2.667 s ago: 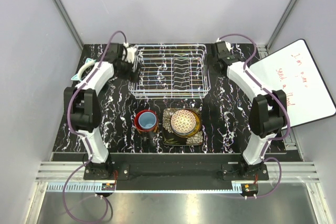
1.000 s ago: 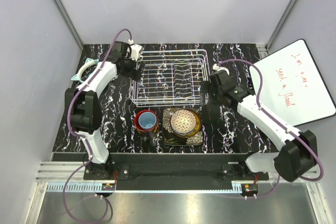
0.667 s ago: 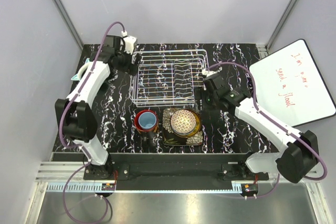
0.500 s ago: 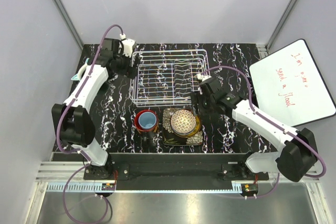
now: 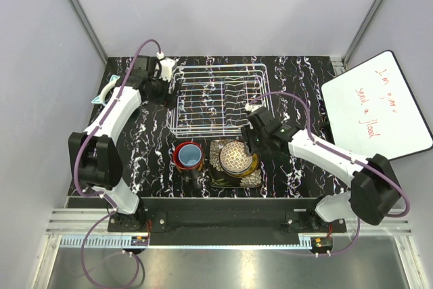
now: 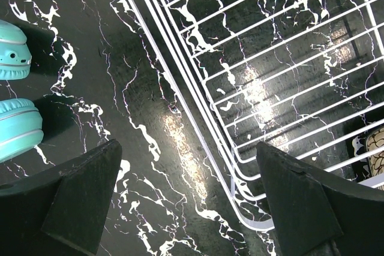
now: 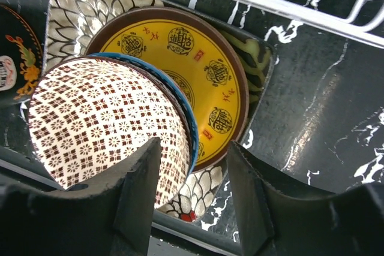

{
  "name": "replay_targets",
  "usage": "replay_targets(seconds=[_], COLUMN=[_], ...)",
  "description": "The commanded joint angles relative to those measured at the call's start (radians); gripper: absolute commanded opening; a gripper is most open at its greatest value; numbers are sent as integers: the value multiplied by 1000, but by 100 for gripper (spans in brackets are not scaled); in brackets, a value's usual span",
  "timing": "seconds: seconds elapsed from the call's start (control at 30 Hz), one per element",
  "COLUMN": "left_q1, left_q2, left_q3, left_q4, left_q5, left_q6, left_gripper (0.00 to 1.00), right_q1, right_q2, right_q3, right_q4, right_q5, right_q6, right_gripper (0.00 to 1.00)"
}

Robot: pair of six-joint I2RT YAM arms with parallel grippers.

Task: Load the mixed dishes into the dish rack

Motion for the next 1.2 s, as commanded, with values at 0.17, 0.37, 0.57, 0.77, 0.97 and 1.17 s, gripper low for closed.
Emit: replay_targets(seconds=[0.17, 0.37, 0.57, 0.77, 0.97, 1.17], left_q1=[4, 4, 4, 4, 5, 7], left_q2=[-31, -28, -27, -30, -33, -27], left_q3=[1, -5, -16, -30, -44, -39], left_q4=[24, 29, 39, 50, 59, 63], left_q5=[-3, -4, 3, 3, -7, -6], left_q6=[8, 9, 5, 5, 17, 15], left_gripper=[99, 98, 98, 98, 98, 98], right_q1=[53, 65, 77, 83, 94, 102], right_q2=[77, 66, 51, 65, 95, 92], right_q3=[28, 54, 100, 100, 87, 79], right_q4=[37, 10, -59, -67, -62, -55], right_q5=[33, 84, 141, 149, 150, 152], right_q6=[-28, -33, -59, -65, -56, -54], right_gripper=[48, 40, 40, 35, 33, 27])
